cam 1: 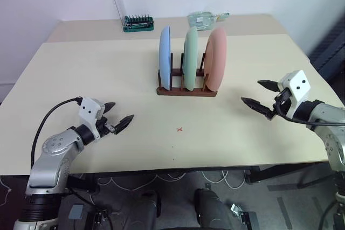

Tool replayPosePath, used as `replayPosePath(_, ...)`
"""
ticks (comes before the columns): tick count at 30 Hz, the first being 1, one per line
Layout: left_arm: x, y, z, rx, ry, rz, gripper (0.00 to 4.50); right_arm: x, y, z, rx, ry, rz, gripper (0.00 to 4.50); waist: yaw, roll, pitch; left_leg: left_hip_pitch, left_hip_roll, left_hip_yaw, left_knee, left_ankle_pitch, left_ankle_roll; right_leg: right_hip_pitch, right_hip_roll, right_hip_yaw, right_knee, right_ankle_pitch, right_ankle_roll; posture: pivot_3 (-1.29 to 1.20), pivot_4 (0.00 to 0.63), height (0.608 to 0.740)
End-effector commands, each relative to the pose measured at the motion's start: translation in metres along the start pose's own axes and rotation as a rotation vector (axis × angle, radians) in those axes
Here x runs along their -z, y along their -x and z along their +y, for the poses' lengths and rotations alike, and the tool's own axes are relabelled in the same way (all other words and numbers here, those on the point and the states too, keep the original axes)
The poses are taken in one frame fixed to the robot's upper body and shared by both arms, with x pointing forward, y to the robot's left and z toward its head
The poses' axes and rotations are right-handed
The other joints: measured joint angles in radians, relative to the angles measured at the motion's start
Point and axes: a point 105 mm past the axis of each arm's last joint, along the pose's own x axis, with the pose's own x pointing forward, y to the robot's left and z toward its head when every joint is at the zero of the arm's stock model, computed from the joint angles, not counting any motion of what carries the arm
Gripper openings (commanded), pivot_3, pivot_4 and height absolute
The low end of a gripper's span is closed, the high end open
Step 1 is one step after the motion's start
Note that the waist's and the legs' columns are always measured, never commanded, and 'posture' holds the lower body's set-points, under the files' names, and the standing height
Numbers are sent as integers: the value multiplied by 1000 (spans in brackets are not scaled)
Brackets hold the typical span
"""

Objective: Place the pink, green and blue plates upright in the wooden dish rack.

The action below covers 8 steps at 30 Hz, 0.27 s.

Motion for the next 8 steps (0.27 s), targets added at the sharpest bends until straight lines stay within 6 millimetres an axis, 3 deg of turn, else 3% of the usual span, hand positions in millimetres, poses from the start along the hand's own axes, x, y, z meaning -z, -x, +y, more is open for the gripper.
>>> replayPosePath(1,-7,8,1,-16,-40,-21,4500,11,-3,-10,27,24,7,4027,2,0,0,0,0,0,0,0,0,0,0,0,0,0,0,0,150,740)
replayPosePath(8,-8,6,0,-33,-37,-30,4500,12,-9,-18,24,21,-11,4027,4,0,1,-1,0,-1,0,0,0,0,0,0,0,0,0,0,150,740)
